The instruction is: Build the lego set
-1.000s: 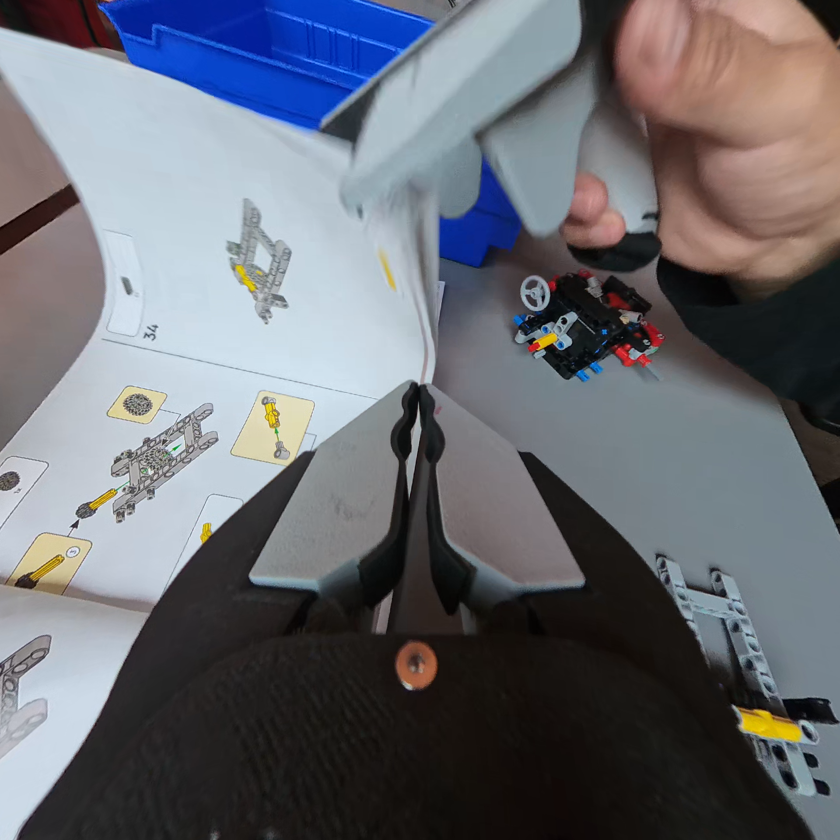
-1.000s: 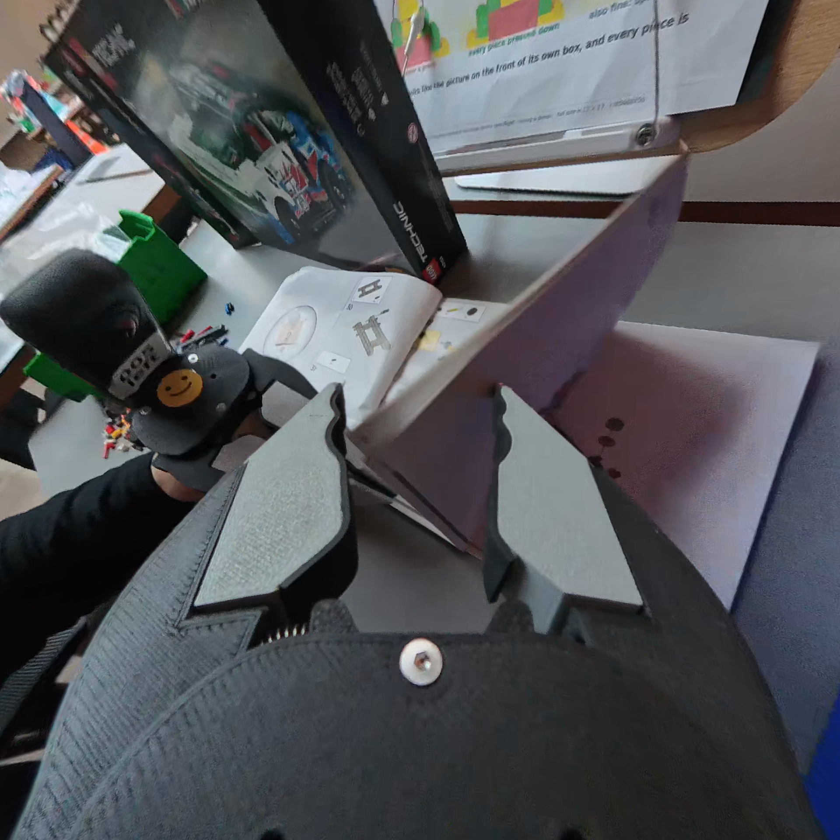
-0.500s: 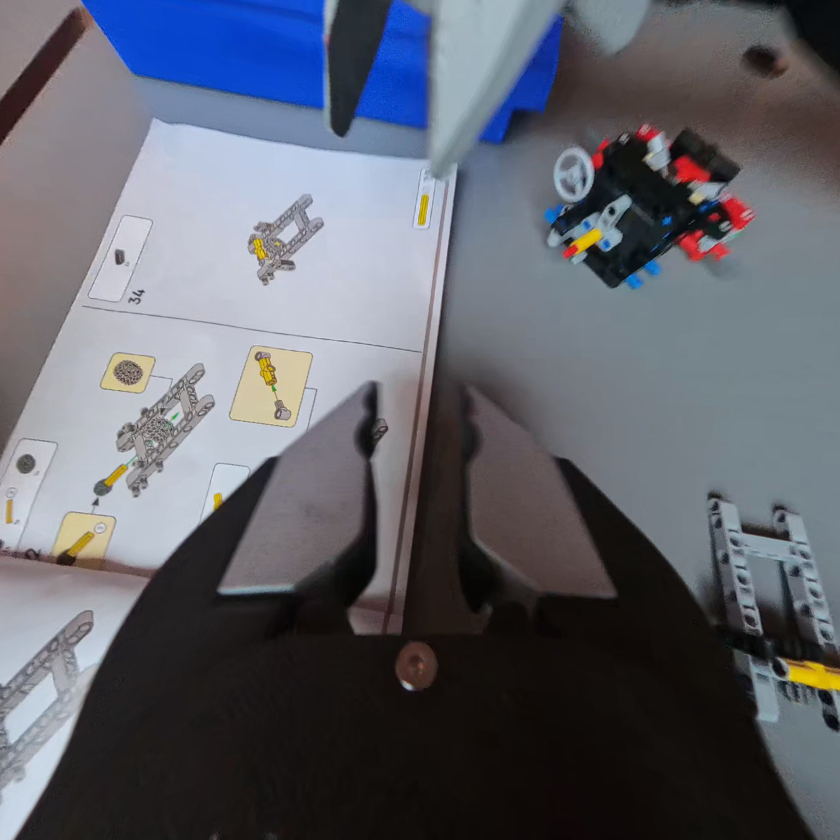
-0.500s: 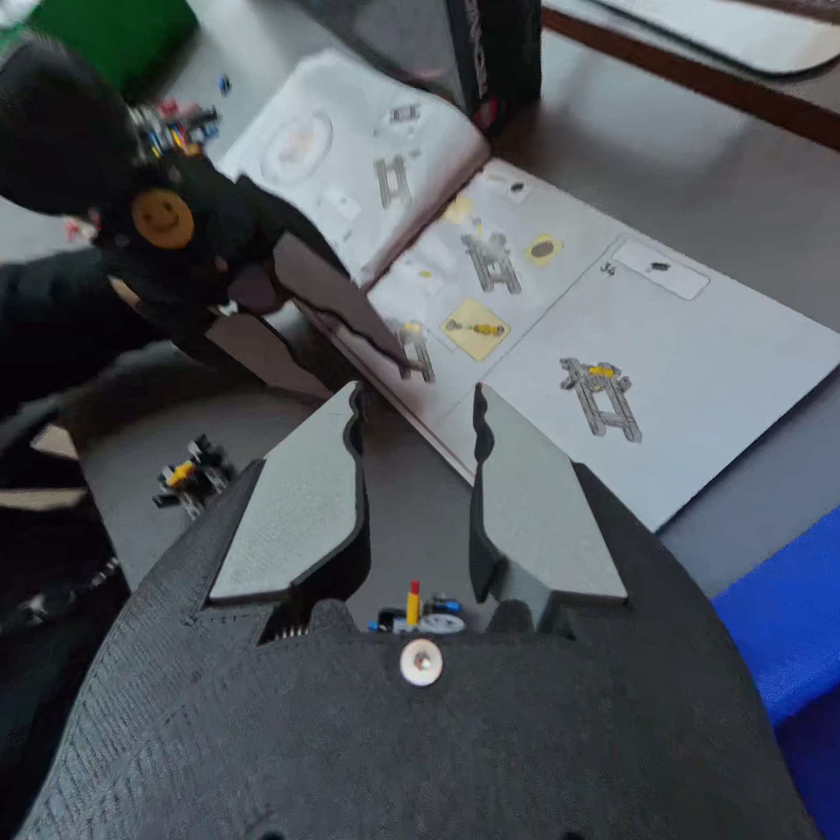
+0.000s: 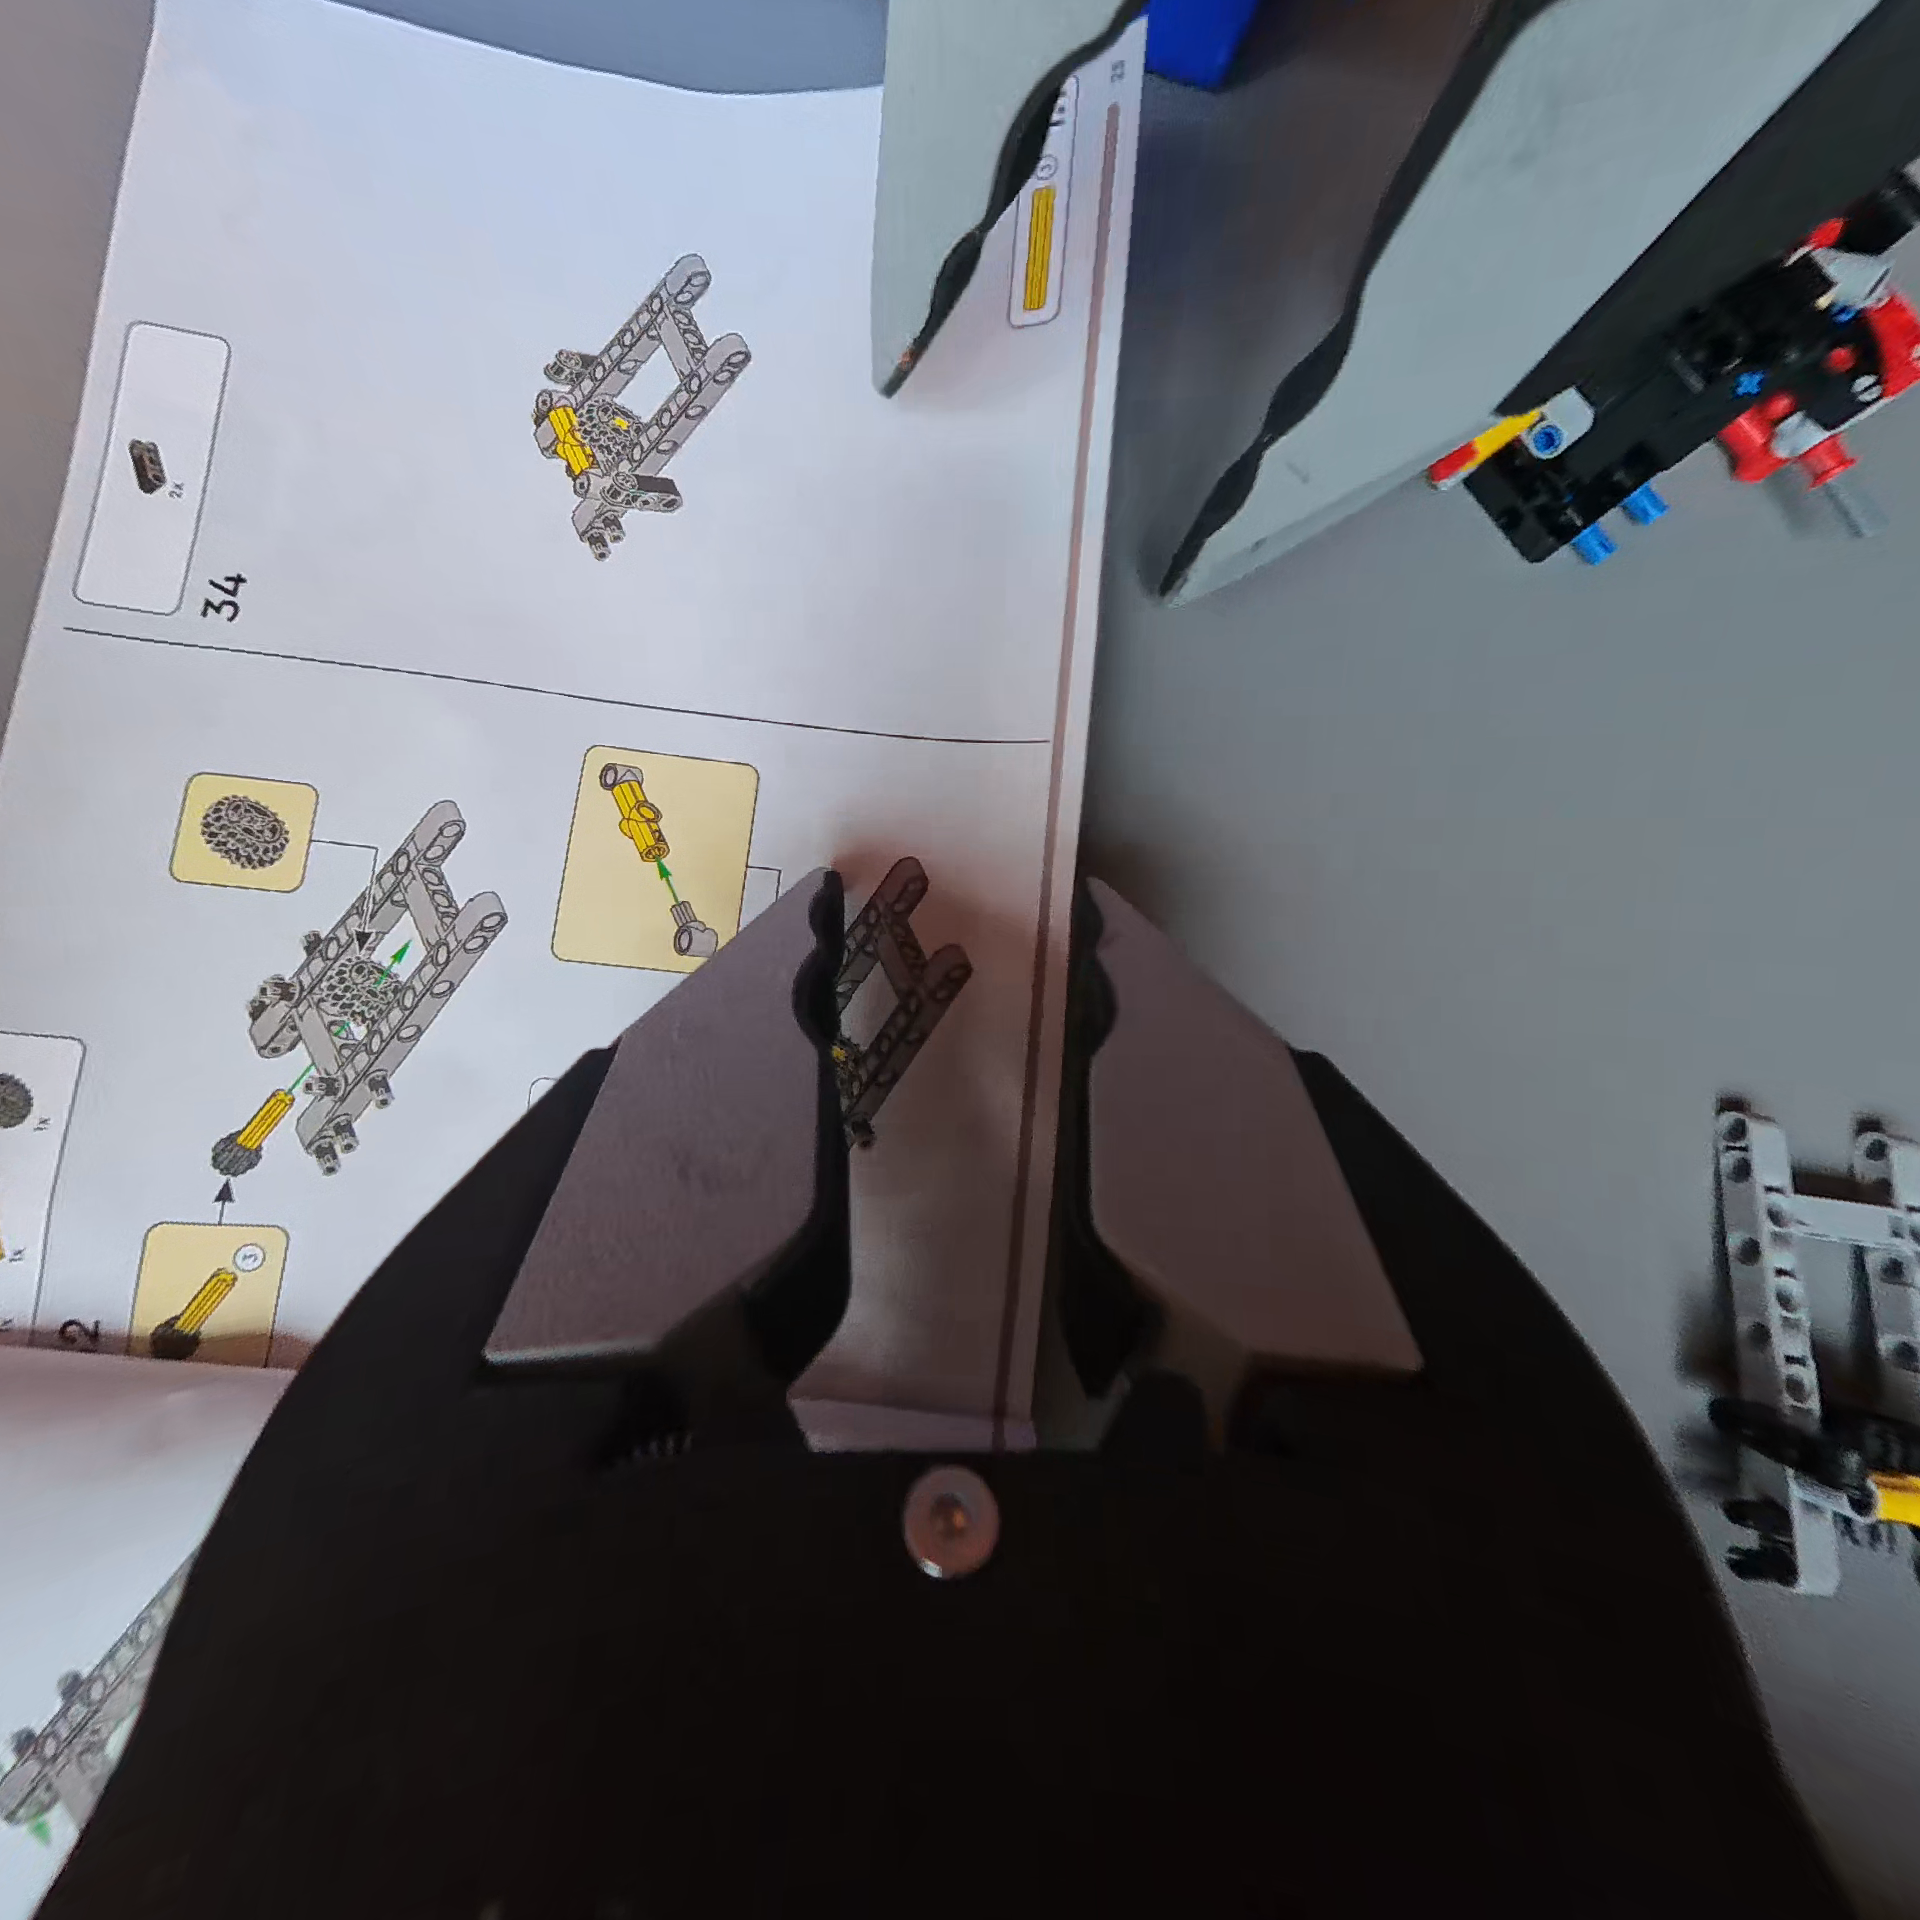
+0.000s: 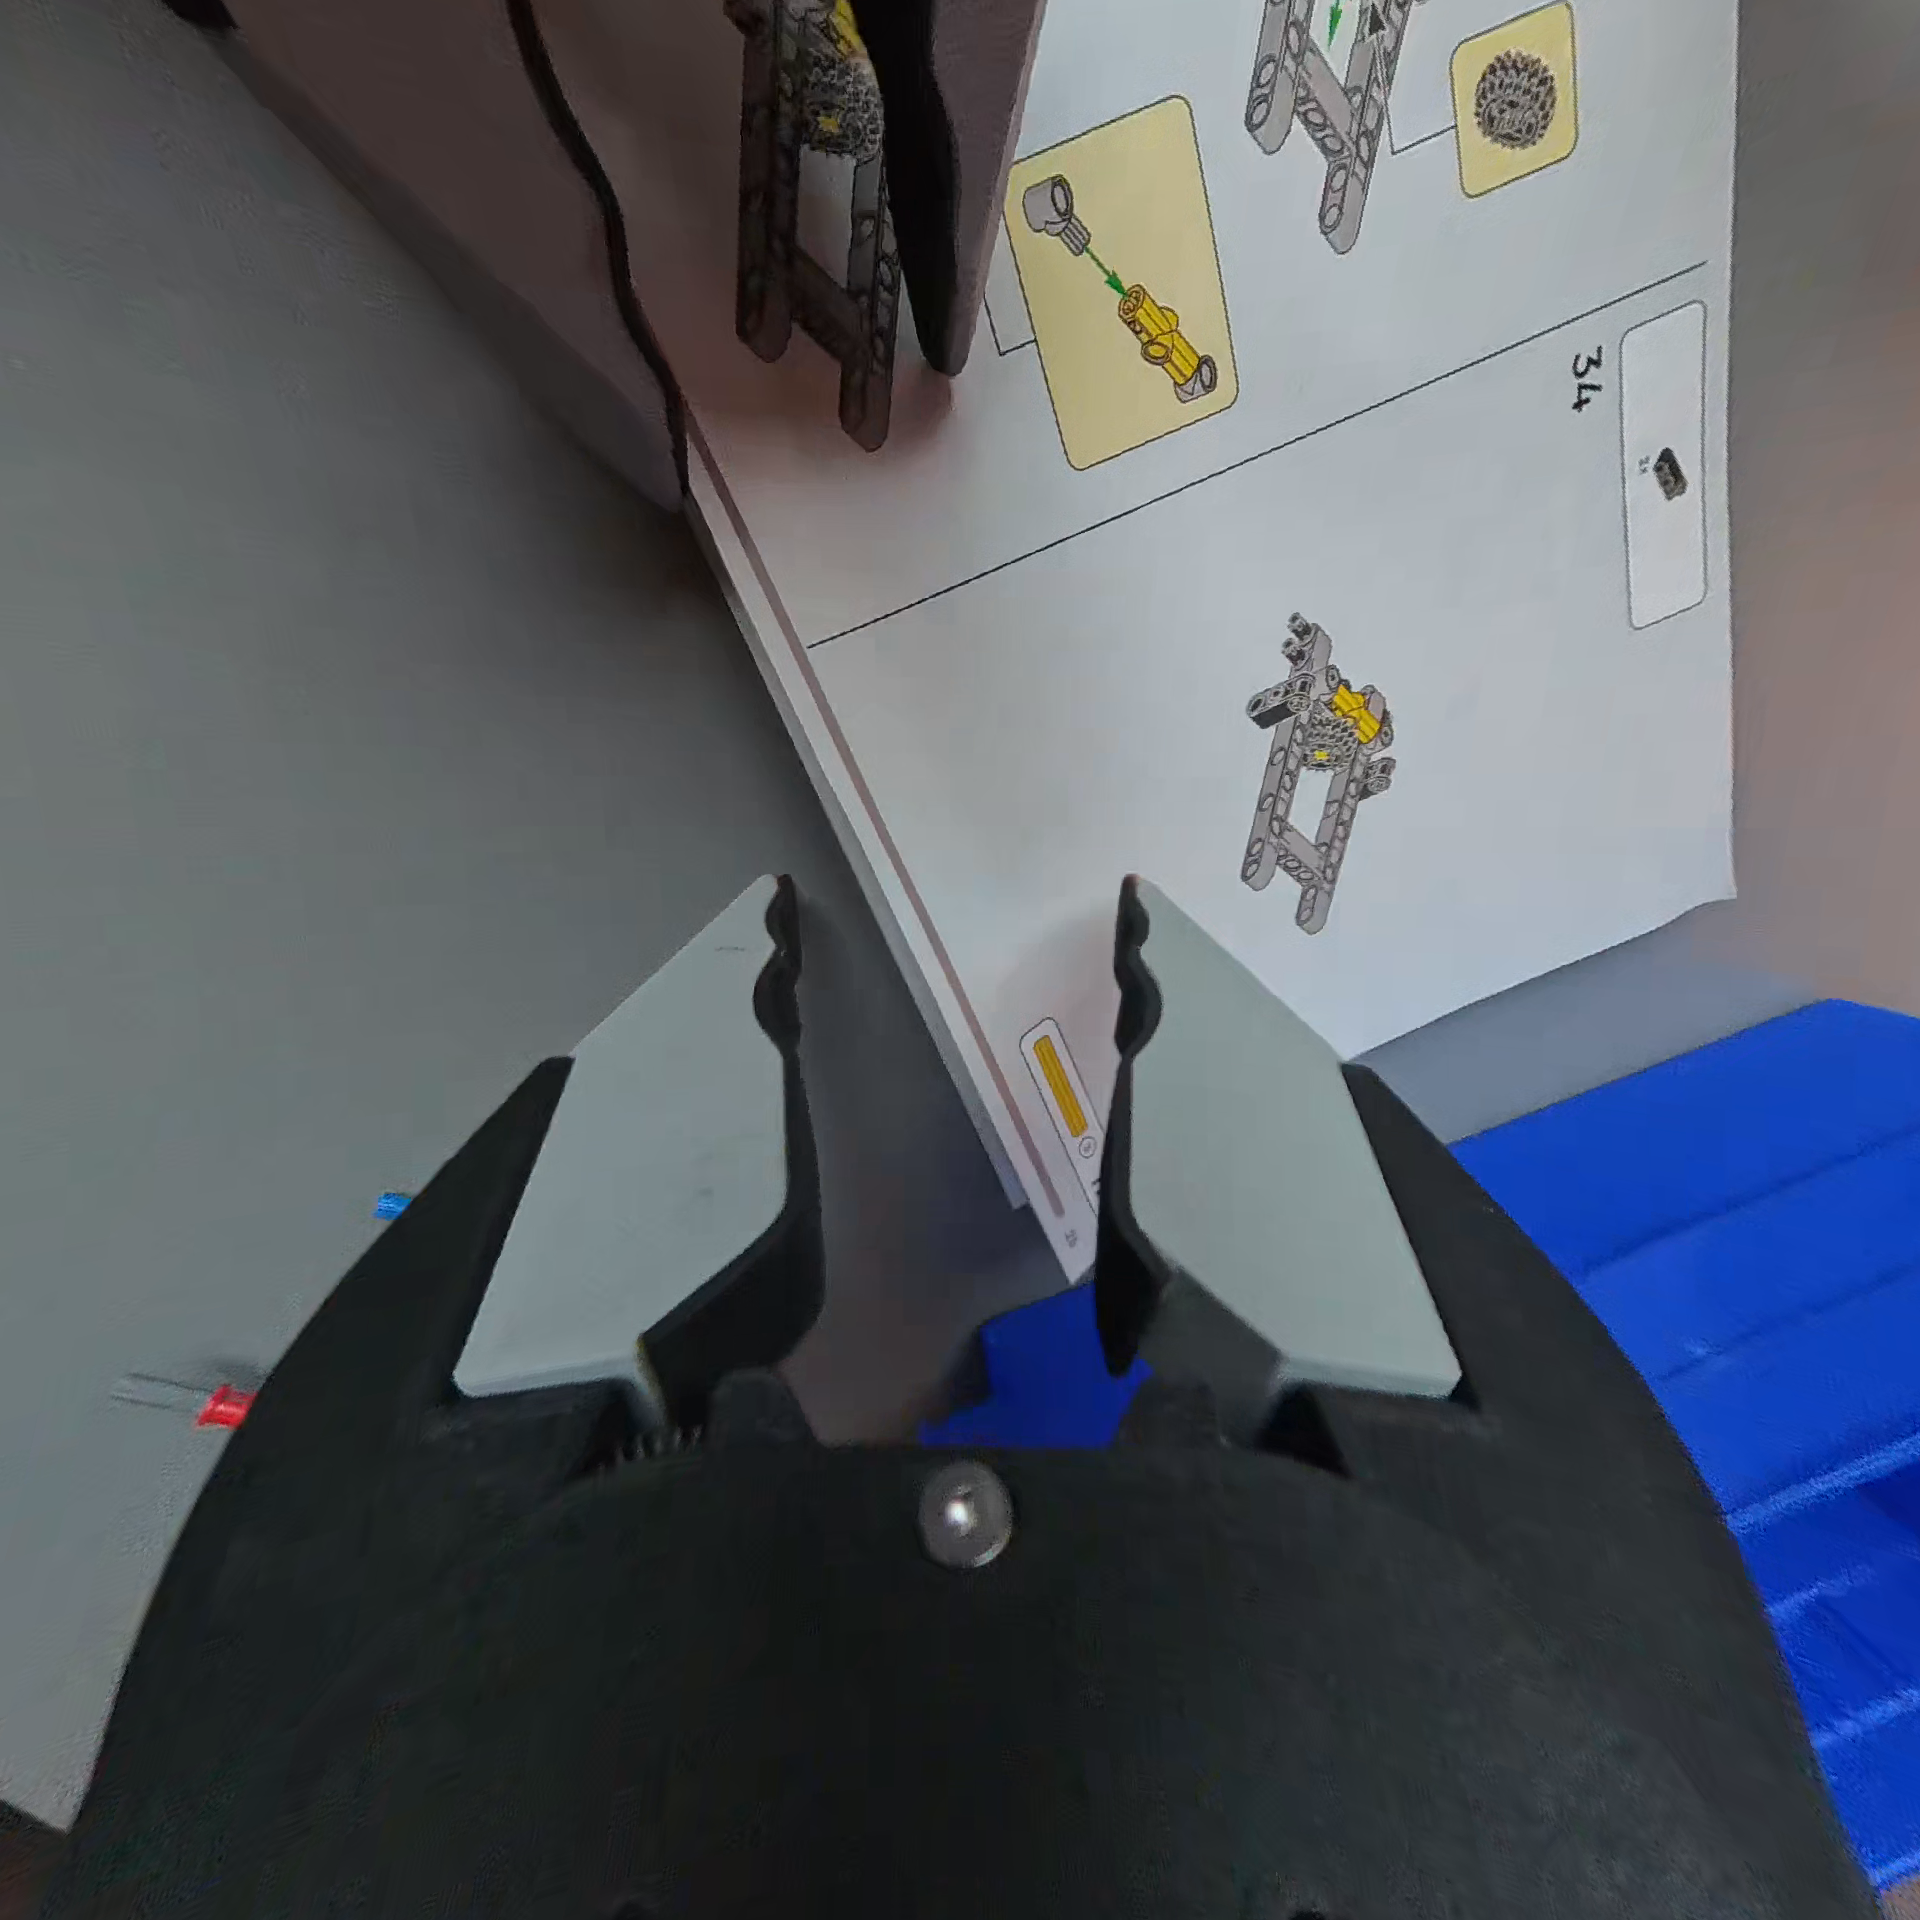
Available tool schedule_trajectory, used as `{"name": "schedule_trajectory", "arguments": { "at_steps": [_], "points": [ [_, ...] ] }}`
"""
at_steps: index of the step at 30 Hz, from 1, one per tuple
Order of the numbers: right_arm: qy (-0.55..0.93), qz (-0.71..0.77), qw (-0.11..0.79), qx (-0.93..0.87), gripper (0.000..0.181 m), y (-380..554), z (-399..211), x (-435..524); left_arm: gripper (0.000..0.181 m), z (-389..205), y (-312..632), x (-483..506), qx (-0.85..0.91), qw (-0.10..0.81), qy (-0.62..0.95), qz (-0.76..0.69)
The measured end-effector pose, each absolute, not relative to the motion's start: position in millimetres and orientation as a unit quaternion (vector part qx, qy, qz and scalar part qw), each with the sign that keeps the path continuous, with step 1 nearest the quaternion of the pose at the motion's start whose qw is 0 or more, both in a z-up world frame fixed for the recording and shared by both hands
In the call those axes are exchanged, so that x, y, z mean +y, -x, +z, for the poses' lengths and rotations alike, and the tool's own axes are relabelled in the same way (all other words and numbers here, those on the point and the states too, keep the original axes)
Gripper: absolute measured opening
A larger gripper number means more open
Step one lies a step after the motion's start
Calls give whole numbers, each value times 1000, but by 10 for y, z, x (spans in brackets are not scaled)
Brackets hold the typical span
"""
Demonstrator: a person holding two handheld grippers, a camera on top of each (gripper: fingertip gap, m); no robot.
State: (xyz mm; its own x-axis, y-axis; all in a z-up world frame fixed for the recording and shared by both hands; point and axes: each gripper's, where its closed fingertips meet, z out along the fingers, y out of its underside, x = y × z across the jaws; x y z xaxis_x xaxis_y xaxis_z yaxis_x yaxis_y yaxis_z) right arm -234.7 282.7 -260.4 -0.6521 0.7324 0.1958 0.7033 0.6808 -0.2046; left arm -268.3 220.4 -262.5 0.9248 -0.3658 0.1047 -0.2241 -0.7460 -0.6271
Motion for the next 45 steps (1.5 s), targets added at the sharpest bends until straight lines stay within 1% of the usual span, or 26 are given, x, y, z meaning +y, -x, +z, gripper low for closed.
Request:
{"name": "schedule_trajectory", "arguments": {
  "at_steps": [16,19,21,22,24,25,26,27,31,35,36,39,42,45],
  "points": [
    [383,24,120,-916,57,2291,-2642,2894,41,-2608,2691,2188,159,335,916,-153],
    [374,27,115,-920,54,2284,-2633,2874,41,-2608,2692,2181,160,336,915,-154],
    [372,15,112,-921,48,2281,-2646,2911,41,-2607,2692,2181,160,338,914,-157],
    [371,7,113,-922,41,2289,-2652,2935,41,-2607,2693,2181,160,339,914,-157],
    [369,0,111,-923,39,2294,-2651,2949,41,-2607,2692,2179,160,340,913,-157],
    [366,0,105,-925,35,2281,-2642,2929,41,-2607,2694,2174,161,340,913,-156],
    [358,1,101,-928,25,2262,-2626,2901,41,-2606,2697,2168,163,340,914,-153],
    [350,0,107,-931,19,2257,-2603,2884,41,-2604,2703,2162,164,340,914,-148],
    [334,3,140,-932,11,2289,-2479,2865,45,-2508,2619,2214,172,363,906,-131],
    [366,22,122,-922,20,2304,-2480,2912,43,-2551,2637,2273,176,352,912,-113],
    [367,23,119,-922,24,2298,-2500,2925,45,-2583,2647,2270,174,346,914,-118],
    [366,16,117,-923,26,2266,-2553,2952,49,-2612,2643,2256,171,346,914,-128],
    [367,16,118,-923,26,2256,-2579,2956,57,-2614,2619,2248,174,349,911,-132],
    [374,22,110,-921,25,2247,-2593,2954,57,-2618,2626,2268,176,349,912,-127]
  ]
}}
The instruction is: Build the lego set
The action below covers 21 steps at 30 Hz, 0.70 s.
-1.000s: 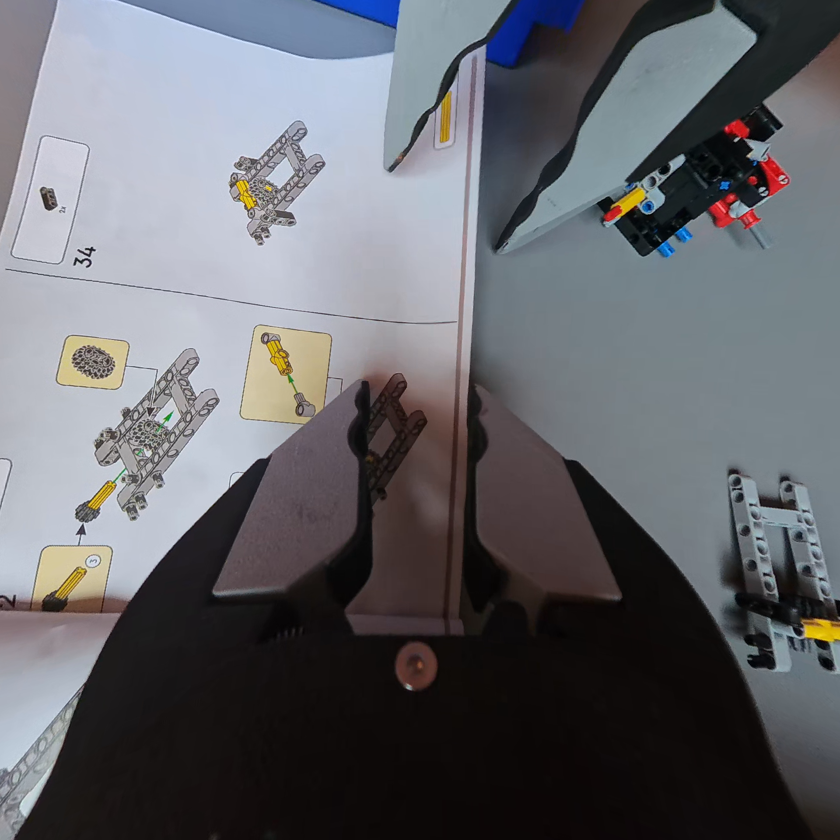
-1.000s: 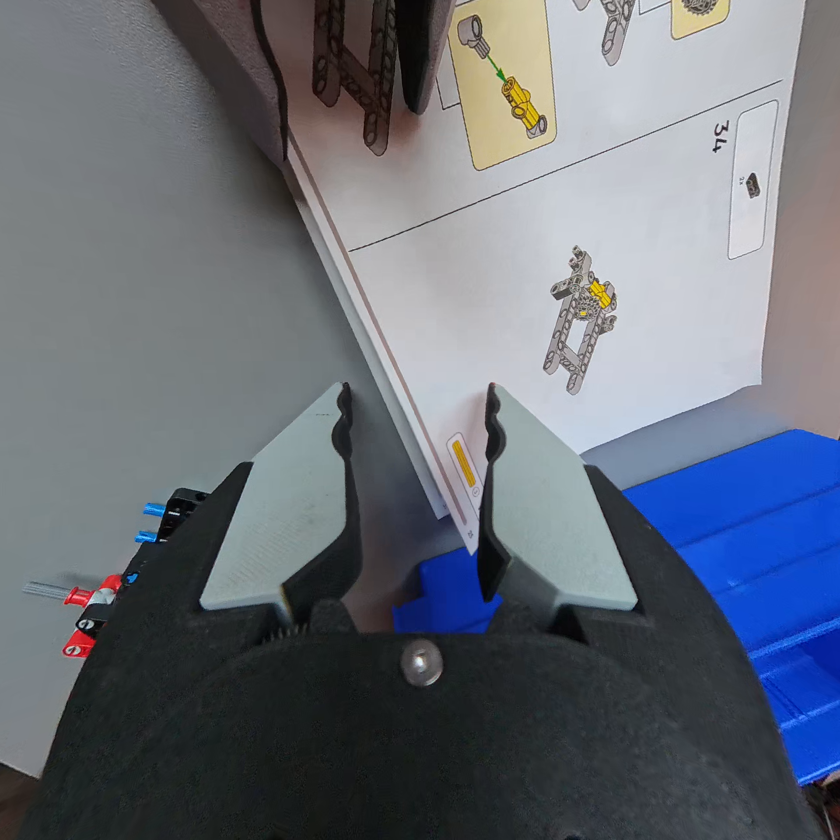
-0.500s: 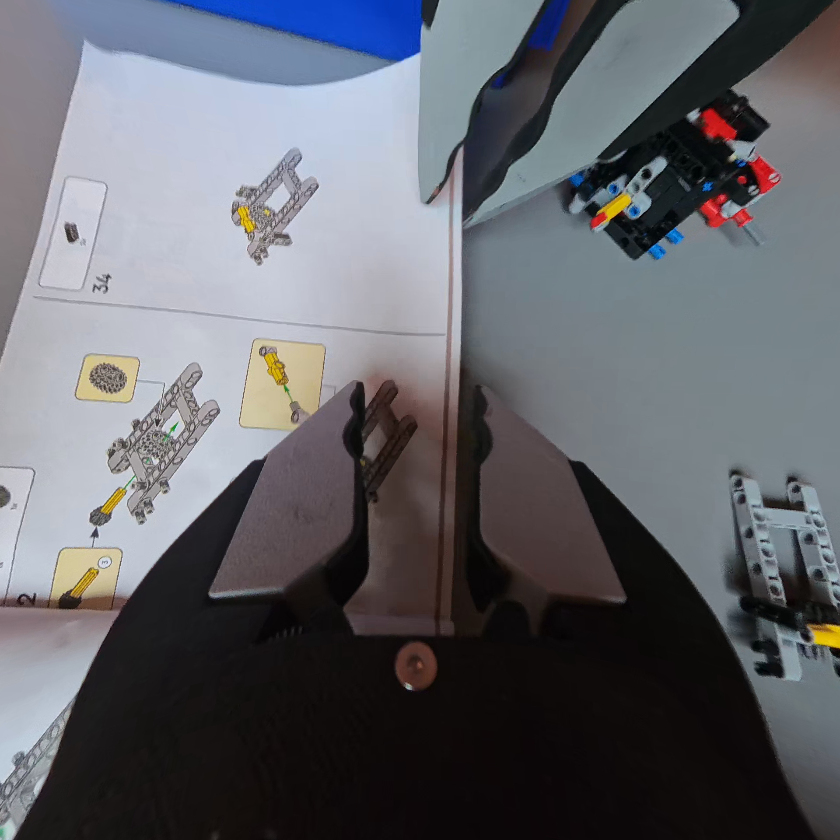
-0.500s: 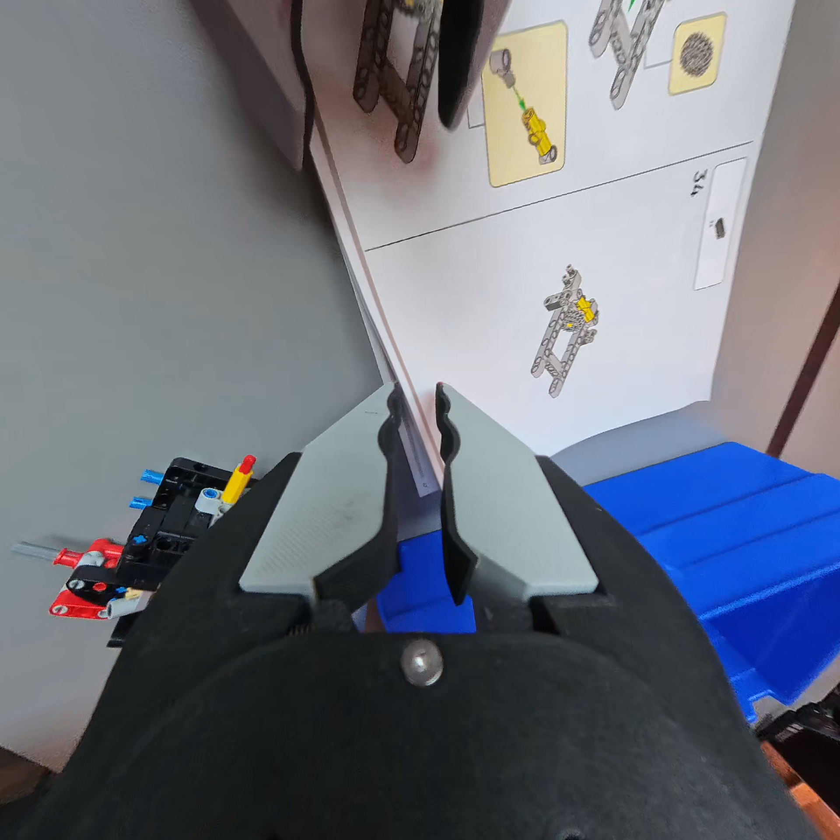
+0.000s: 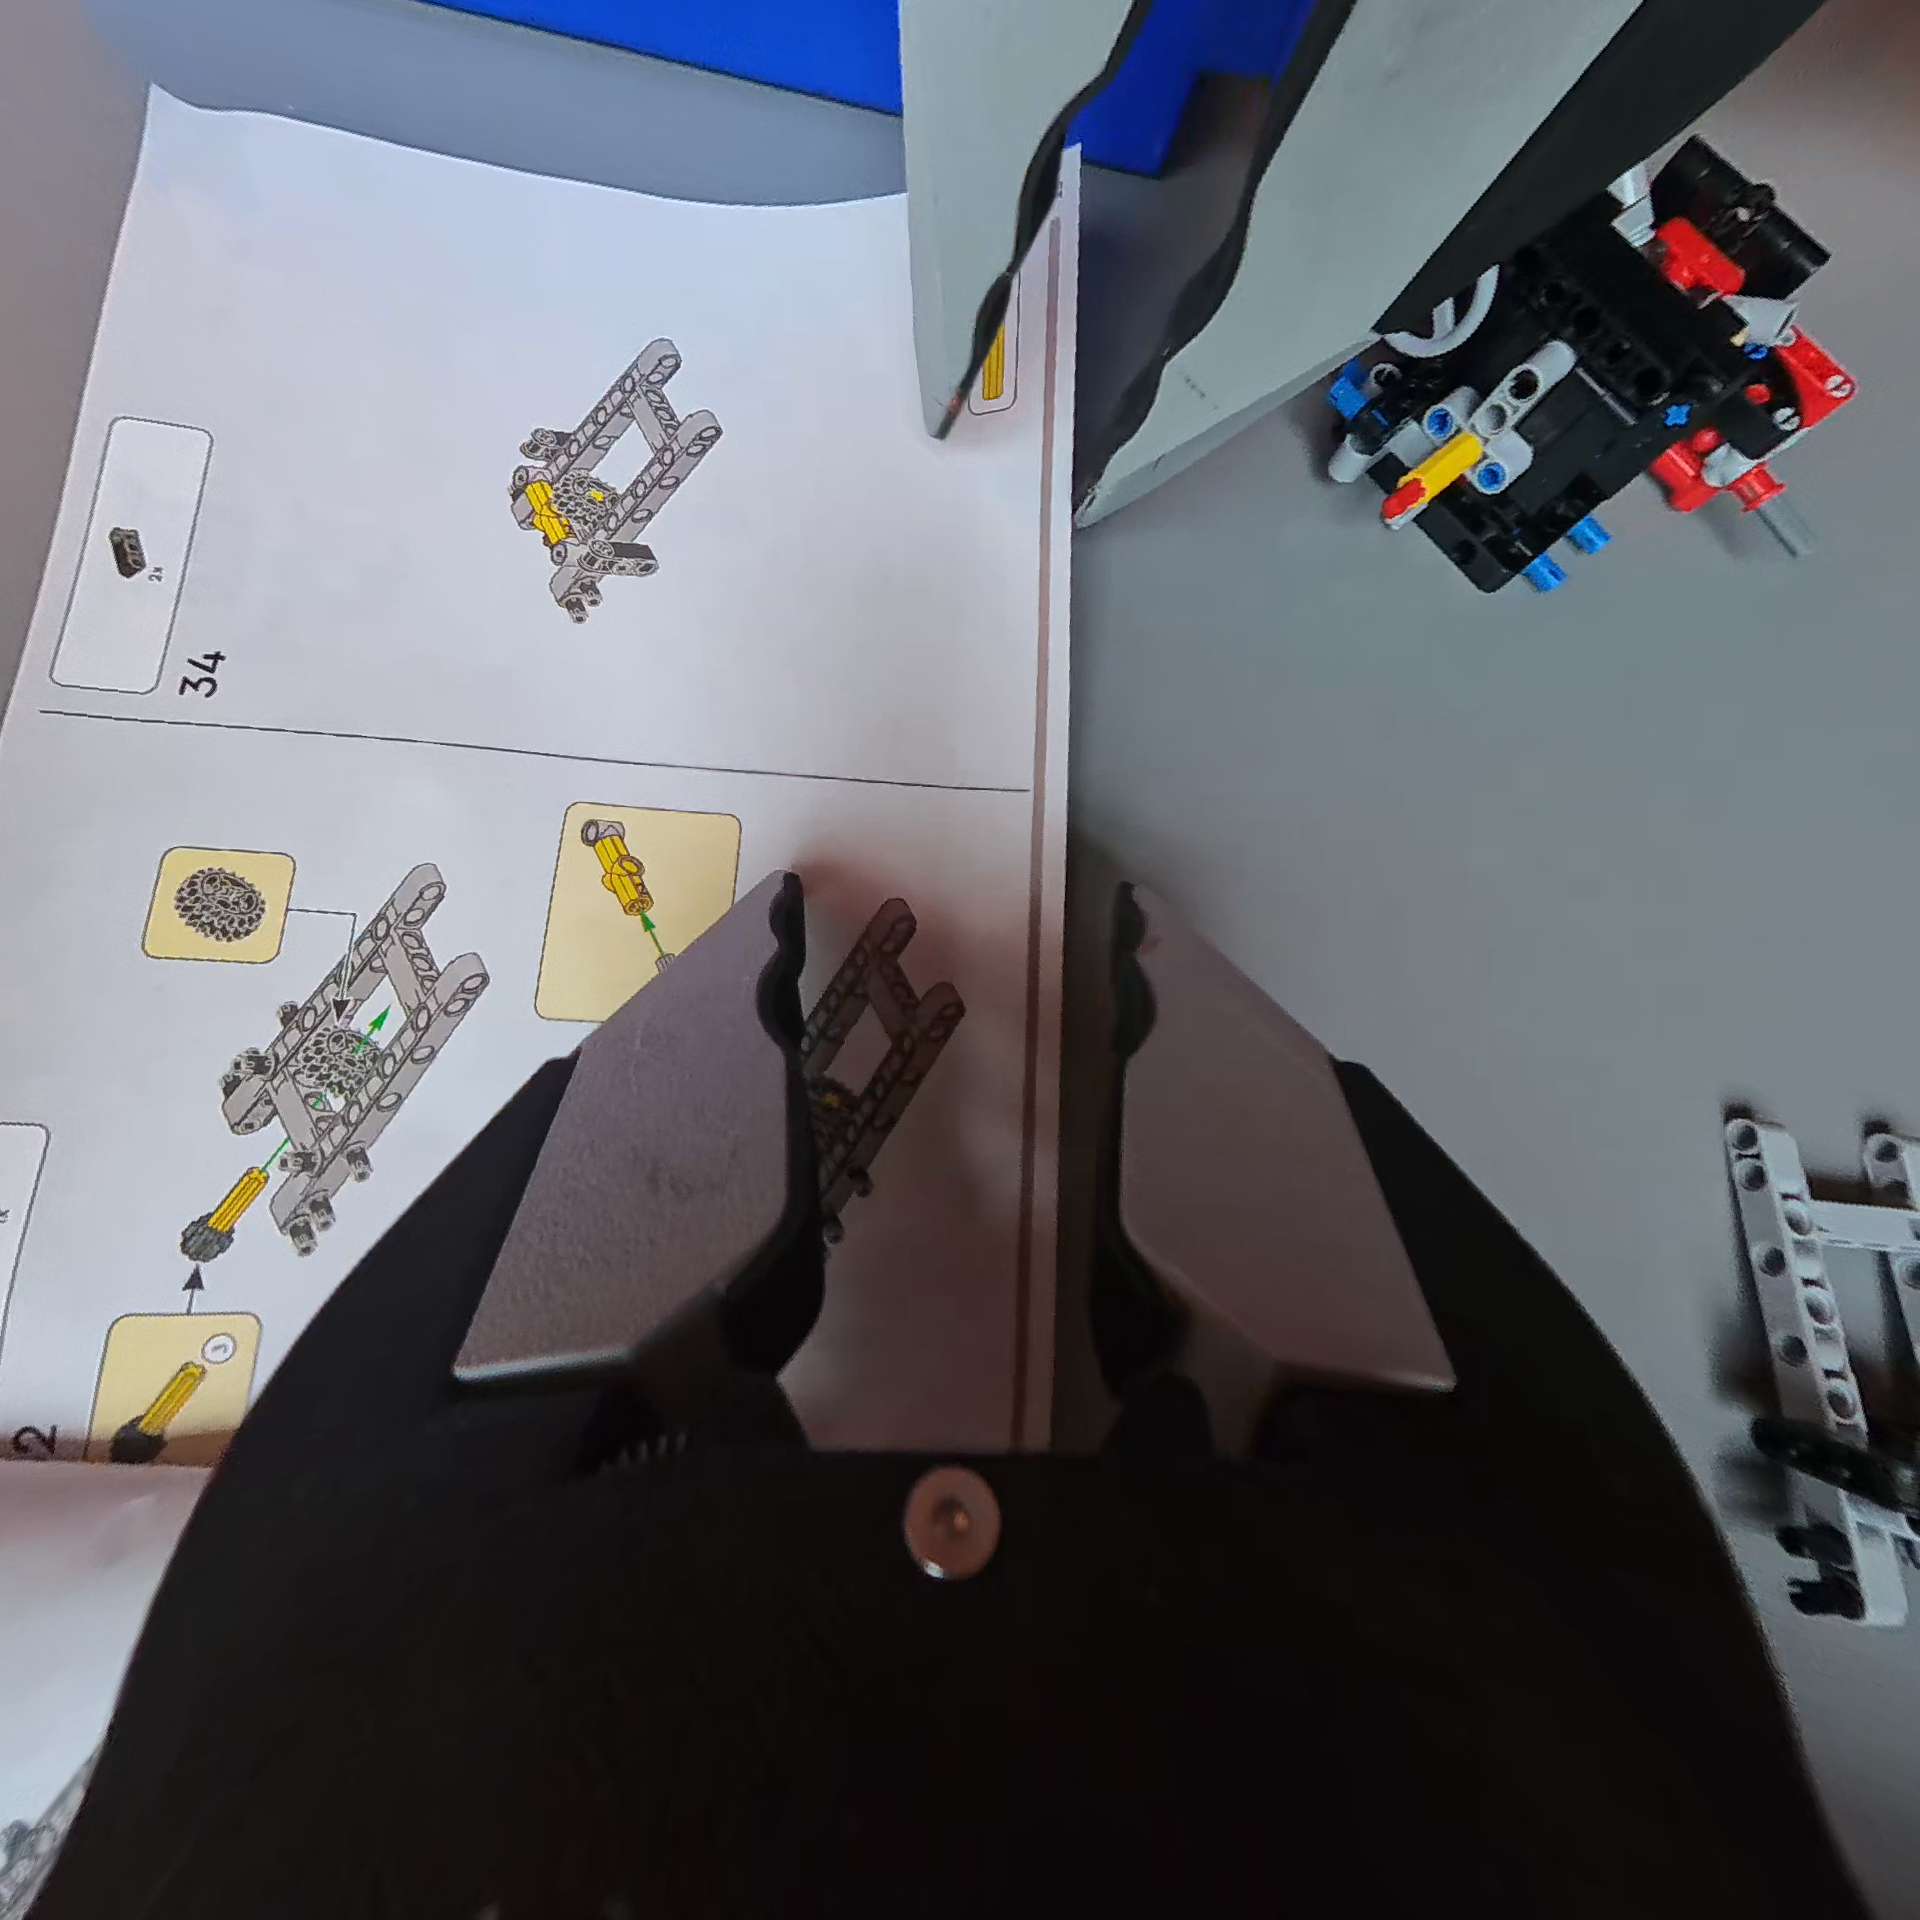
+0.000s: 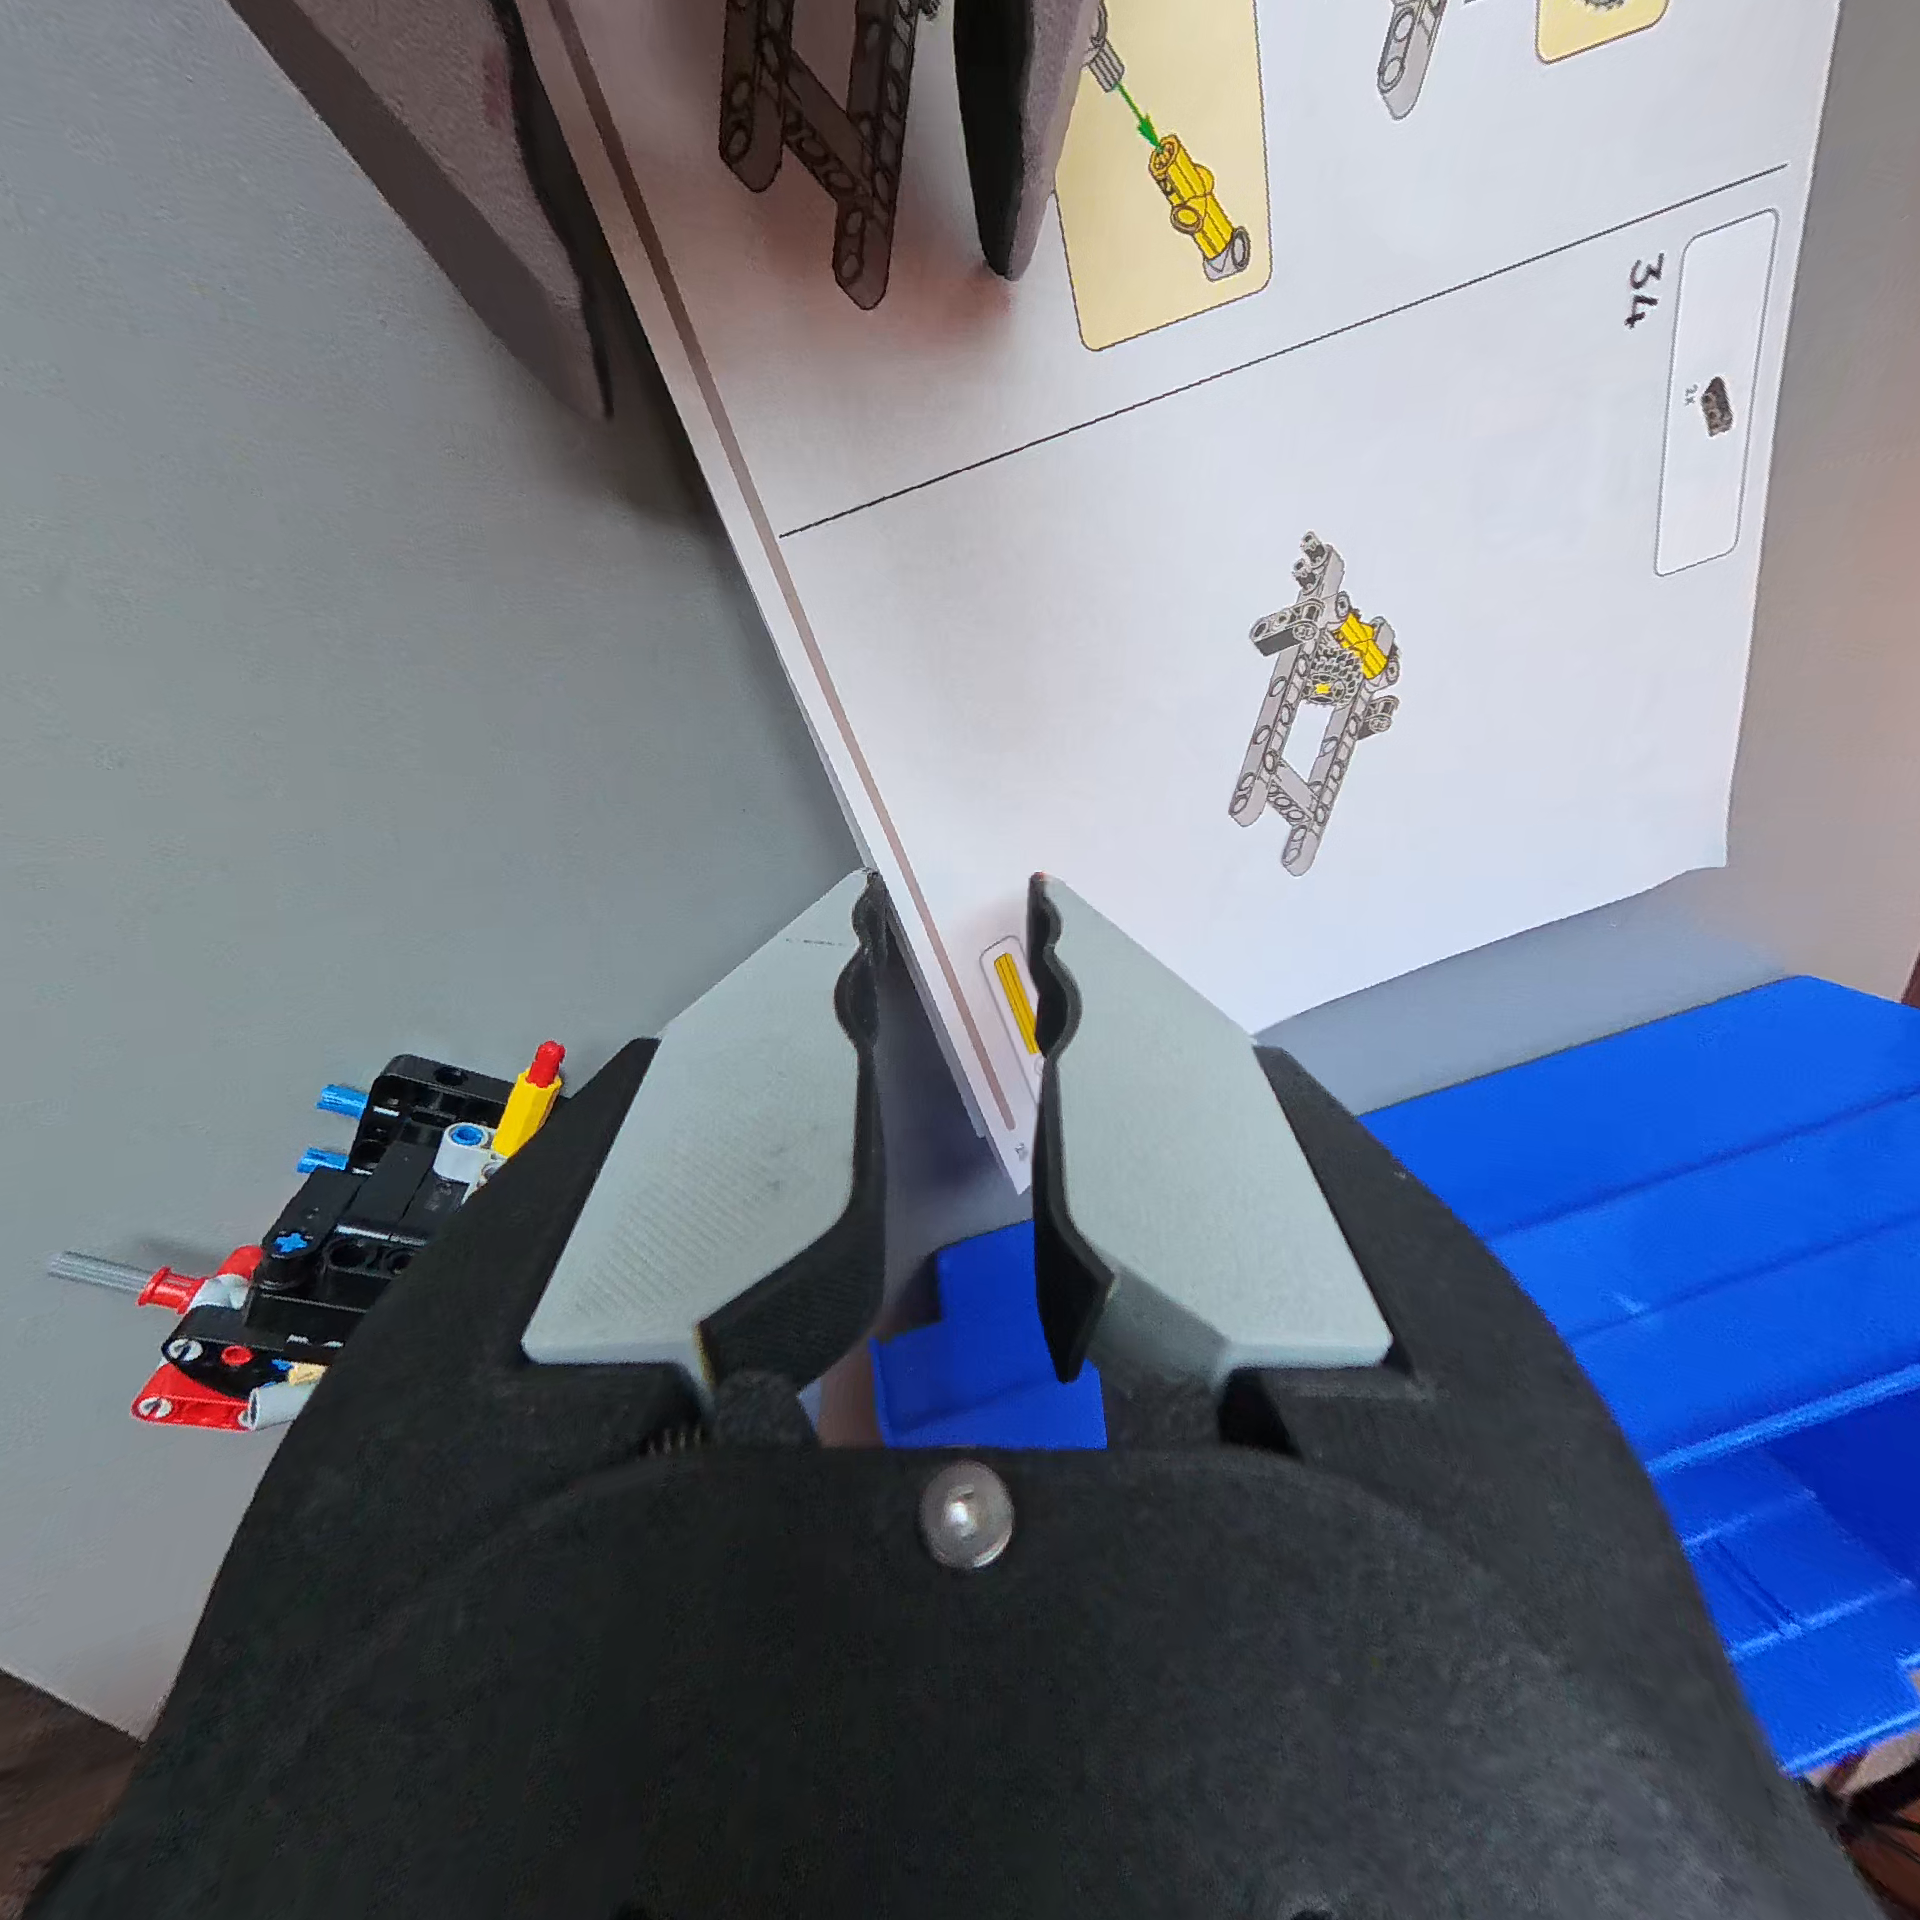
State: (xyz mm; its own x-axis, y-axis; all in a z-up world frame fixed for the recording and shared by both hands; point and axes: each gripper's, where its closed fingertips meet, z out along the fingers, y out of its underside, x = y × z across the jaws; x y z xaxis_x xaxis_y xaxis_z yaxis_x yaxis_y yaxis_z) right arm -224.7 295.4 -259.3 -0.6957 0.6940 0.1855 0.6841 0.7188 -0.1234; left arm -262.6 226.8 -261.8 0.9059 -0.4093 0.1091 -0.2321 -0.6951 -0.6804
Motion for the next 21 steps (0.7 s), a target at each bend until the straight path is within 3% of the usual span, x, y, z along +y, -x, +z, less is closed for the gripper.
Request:
{"name": "schedule_trajectory", "arguments": {
  "at_steps": [5,10,14,21],
  "points": [
    [383,31,111,-917,24,2261,-2576,2972,37,-2638,2722,2308,180,351,915,-89],
    [384,32,114,-916,25,2271,-2573,2991,63,-2598,2580,2319,173,355,909,-136],
    [384,29,115,-916,25,2273,-2577,2996,51,-2648,2655,2380,178,352,915,-89],
    [390,34,115,-913,24,2281,-2568,3004,56,-2643,2688,2407,165,356,917,-78]
  ]
}}
